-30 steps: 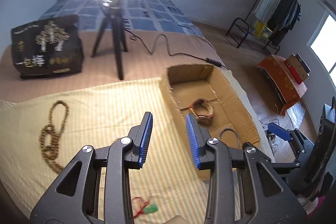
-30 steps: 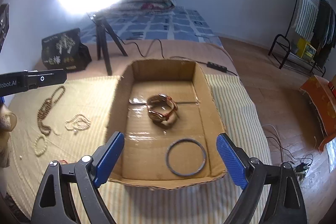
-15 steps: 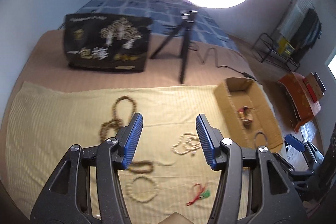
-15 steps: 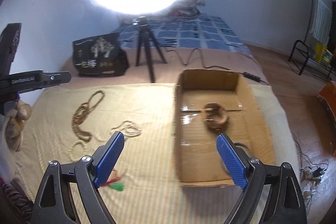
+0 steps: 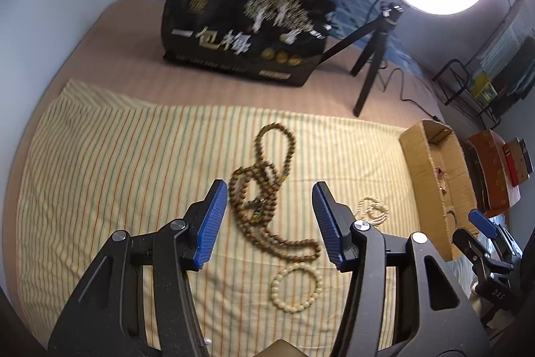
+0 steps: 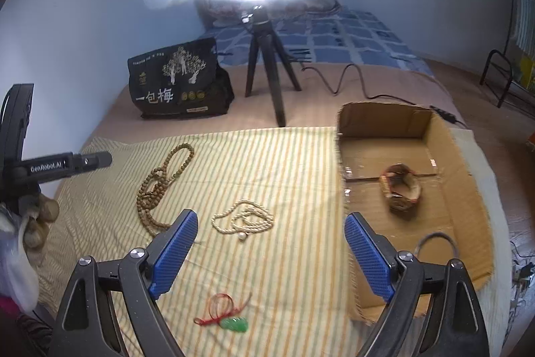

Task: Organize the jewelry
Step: 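Move both grippers back over the bead necklaces on the bed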

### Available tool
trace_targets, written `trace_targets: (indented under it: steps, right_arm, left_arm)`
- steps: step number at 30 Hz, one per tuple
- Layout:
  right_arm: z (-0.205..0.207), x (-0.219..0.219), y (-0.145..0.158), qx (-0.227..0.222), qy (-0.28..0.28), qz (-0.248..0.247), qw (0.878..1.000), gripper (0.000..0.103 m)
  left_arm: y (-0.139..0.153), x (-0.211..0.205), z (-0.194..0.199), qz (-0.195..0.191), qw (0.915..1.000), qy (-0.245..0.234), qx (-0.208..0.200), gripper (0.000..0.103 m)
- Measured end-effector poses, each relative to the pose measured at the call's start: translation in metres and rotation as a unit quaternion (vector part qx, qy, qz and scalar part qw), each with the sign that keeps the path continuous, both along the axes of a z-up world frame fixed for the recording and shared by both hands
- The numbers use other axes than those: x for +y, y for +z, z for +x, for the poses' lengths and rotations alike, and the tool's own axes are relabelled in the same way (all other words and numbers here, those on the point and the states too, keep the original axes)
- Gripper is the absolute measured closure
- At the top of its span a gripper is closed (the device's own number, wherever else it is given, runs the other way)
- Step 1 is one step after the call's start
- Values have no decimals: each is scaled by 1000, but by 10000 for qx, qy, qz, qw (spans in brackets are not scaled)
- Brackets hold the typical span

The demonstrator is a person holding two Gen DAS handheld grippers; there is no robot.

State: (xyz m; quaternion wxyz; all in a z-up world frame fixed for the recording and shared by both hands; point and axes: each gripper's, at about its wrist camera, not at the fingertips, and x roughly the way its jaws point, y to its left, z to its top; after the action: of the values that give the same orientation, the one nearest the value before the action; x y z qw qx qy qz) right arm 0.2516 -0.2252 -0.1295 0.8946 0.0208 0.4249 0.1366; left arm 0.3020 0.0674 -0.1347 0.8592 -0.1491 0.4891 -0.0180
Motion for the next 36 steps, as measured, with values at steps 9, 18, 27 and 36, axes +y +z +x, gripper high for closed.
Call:
trace_targets:
  steps: [9,18,27,36]
  right_arm:
    - [31,37,-33,586,530,-106,9968,21]
    - [59,52,-64,1115,532,-123,9923,27]
    - [78,67,-87,1317,412,-345,9898,27]
    - [86,67,-100,1450,323,-547,9874,27]
  left_arm:
    - [-36,11,5,-291,9981,113,523,49]
    - [-59,13,18,-638,9936,304,878,49]
    - [-76,6,27,-752,9908,377,1059,49]
    - [-93,-9,41,-435,9917,397,1139,49]
